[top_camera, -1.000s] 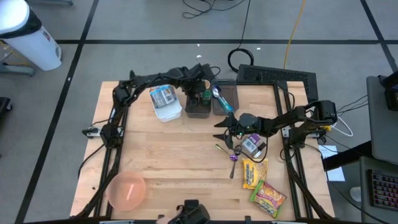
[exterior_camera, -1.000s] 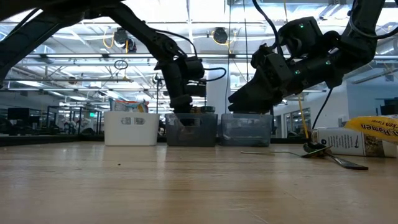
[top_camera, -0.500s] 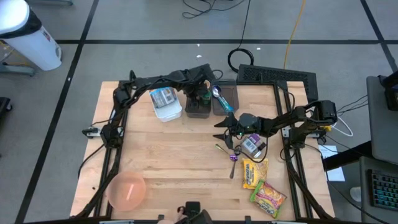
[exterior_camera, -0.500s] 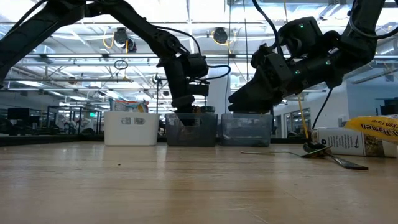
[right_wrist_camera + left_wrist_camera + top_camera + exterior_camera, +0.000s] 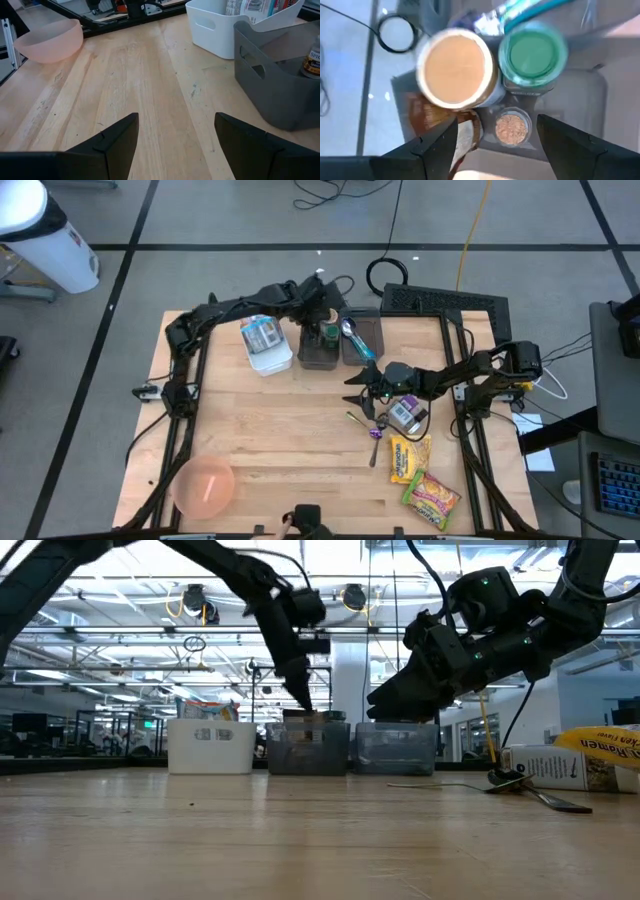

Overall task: Pick & Place Food Item
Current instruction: Put the yellow noodle pack into the white bin

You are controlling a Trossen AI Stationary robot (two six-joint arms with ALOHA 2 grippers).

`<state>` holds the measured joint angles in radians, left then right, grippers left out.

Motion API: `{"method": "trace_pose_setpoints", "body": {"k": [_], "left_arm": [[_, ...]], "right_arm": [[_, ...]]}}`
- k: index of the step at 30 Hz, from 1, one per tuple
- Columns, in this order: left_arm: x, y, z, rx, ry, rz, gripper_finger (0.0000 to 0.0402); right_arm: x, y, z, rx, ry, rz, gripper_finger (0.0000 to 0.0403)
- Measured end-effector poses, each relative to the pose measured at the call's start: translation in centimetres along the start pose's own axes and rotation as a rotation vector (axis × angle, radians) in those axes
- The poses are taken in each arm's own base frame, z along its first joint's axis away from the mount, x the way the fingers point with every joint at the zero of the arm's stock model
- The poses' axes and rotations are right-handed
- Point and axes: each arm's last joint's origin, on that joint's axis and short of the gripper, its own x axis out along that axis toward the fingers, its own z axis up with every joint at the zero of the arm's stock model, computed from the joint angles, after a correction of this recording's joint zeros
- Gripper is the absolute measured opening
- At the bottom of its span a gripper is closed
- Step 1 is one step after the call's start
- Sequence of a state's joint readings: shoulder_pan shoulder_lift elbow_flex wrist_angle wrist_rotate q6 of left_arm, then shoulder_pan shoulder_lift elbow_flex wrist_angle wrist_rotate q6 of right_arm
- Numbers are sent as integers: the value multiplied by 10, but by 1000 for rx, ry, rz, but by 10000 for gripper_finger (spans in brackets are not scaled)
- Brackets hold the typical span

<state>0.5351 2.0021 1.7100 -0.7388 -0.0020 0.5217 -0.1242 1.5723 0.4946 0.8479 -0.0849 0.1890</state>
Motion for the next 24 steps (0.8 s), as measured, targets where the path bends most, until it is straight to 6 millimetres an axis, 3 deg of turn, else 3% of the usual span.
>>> {"method": "trace_pose_setpoints", "body": {"k": [4, 10, 17, 20, 24], "left_arm": [[-40, -1, 6, 6, -62, 38, 273], [-119, -11, 9, -23, -198, 92, 273], [-211, -37, -8, -144, -341, 91, 273], [-241, -48, -18, -205, -383, 68, 273], [-263, -64, -31, -274, -383, 5, 273]], "right_arm": [[0, 0, 0, 0, 0, 0, 254], [0, 0, 0, 0, 0, -1, 254], [0, 0, 0, 0, 0, -2, 254], [0, 0, 0, 0, -1, -3, 254], [0, 0, 0, 0, -1, -4, 254]]}}
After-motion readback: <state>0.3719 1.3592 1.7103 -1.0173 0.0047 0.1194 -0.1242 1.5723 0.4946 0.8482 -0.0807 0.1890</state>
